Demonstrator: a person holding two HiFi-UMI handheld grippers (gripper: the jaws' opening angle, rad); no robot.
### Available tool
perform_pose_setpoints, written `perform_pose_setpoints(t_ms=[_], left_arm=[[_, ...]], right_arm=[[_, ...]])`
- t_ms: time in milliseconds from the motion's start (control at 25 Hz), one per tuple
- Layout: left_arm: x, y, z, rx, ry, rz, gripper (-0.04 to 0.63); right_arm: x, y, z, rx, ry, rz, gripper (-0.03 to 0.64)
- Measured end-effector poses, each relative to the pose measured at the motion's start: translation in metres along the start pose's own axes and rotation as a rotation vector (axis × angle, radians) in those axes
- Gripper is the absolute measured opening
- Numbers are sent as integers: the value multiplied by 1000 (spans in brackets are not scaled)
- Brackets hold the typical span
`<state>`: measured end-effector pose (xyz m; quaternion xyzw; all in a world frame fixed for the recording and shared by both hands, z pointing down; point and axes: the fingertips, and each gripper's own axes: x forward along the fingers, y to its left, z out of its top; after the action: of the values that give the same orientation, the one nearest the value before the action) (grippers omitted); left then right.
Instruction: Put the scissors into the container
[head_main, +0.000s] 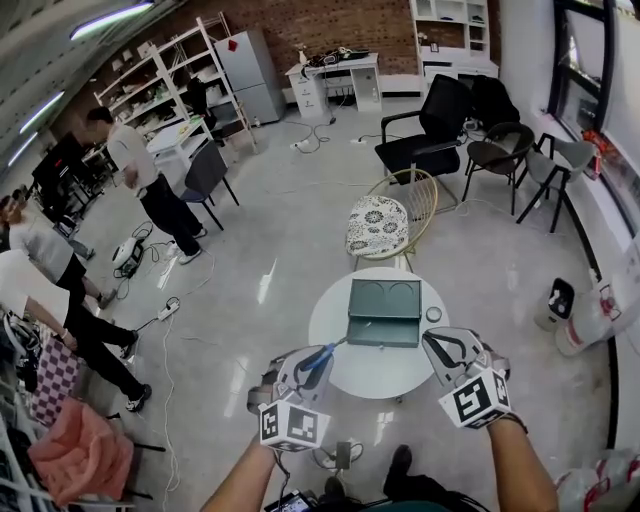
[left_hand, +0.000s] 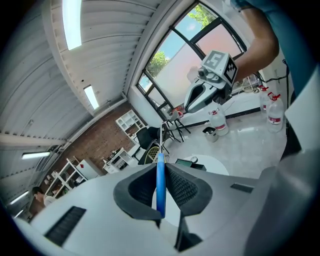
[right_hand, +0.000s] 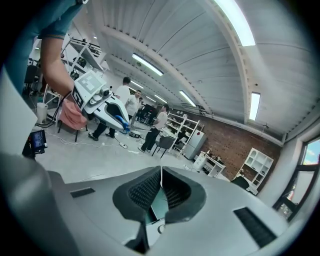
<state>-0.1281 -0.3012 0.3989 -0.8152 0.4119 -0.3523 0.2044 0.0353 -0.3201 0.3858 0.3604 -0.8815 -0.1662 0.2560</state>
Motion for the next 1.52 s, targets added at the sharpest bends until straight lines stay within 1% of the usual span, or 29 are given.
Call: perform_pose_setpoints(t_ms=[120,240,400,560,760,1000,1280,1520], left_arm=[[28,-2,-2,4,15,-15,64],[49,0,-8,6,25,-36,64],[72,3,-29,2,24,-75,64],[99,-3,-51,5,19,-122,64],[148,-18,-79,10,23,-170,64],[200,-38,-125,-1,41,-213,64],[266,-60,-187,2,75,-253,64],[324,-81,-228,33,101,-277,64]], right_arm=[[8,-14,-19,12,12,-1,38],[18,-23,-26,22,23,-5,38],[37,-23,-31,25,48,-15,38],[49,-24,-45,43,85,-41,38],[72,-28,-79,63,132,-50,38],[113,-27,-123,70,178,-50,38],[166,-17,-182,108,231,-18,38],[197,-11,-242,151,271,10,38]])
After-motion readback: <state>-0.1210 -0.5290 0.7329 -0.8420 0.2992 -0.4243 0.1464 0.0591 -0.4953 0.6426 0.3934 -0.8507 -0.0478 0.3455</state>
